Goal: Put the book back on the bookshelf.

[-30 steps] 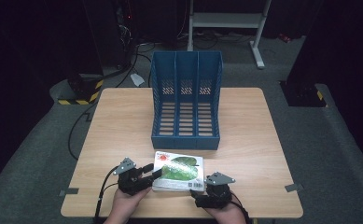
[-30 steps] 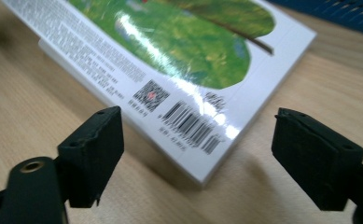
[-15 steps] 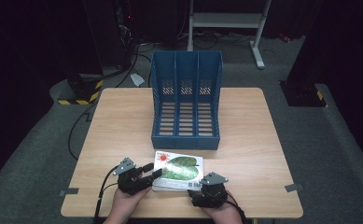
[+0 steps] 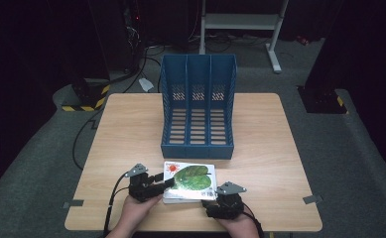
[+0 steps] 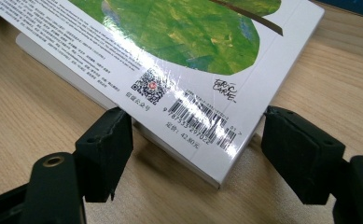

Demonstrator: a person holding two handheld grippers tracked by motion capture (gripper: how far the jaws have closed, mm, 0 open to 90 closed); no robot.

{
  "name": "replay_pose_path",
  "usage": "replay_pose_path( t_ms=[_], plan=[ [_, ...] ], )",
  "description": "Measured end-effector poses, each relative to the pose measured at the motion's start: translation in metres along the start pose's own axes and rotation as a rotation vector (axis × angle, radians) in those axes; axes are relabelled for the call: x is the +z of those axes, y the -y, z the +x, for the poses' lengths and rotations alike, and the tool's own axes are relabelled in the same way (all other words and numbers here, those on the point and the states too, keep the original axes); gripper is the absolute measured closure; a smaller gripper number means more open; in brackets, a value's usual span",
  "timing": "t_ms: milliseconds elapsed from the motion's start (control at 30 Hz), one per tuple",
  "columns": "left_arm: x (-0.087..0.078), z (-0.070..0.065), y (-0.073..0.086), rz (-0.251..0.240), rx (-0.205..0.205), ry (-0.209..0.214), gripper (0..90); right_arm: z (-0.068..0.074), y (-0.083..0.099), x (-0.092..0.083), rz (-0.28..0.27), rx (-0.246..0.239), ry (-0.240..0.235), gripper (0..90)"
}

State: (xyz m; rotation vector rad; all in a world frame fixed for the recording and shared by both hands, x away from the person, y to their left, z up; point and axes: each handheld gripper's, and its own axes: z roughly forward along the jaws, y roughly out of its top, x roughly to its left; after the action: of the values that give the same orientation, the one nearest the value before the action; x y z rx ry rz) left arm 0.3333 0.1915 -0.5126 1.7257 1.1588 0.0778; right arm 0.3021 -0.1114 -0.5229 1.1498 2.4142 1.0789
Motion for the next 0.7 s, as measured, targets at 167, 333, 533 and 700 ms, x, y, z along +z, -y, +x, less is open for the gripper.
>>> replay_pose_path(
  t_ms=[167, 333, 533, 700],
  plan=[
    [0.006, -0.005, -0.003, 0.057, -0.006, 0.004, 47.0, 0.000, -0.001, 0.001, 0.007, -0.019, 0.008, 25.2],
    [0.006, -0.007, -0.008, 0.071, 0.027, 0.010, 48.7, -0.005, -0.003, 0.003, 0.009, -0.041, -0.012, 24.9],
    [0.003, -0.004, -0.008, 0.076, 0.058, 0.035, 55.6, -0.009, -0.003, -0.001, 0.016, -0.050, -0.048, 27.9],
    [0.004, -0.001, -0.002, 0.059, 0.094, 0.037, 56.5, -0.016, 0.001, -0.017, -0.010, 0.021, -0.061, 31.6]
  ],
)
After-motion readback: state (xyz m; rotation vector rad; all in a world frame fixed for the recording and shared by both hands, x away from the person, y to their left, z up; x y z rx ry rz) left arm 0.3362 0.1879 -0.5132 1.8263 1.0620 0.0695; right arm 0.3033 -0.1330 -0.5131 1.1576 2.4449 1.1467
